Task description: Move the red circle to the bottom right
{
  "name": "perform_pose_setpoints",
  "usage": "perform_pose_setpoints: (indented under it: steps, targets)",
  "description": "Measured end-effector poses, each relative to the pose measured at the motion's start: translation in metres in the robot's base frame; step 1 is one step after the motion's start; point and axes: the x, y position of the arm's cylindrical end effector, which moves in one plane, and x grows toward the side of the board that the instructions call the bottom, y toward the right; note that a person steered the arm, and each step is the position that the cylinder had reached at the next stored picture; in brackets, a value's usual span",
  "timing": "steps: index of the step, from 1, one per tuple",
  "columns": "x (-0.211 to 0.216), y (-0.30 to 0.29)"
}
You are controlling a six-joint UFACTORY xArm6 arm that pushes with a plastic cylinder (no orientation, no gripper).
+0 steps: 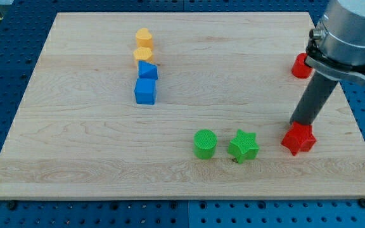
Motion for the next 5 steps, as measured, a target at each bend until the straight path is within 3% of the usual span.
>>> perform_pose_setpoints:
  steps: [1,3,5]
  targets:
    - [0.008,0.004]
    - [0.009,0.112]
    - [-0.041,0.126]
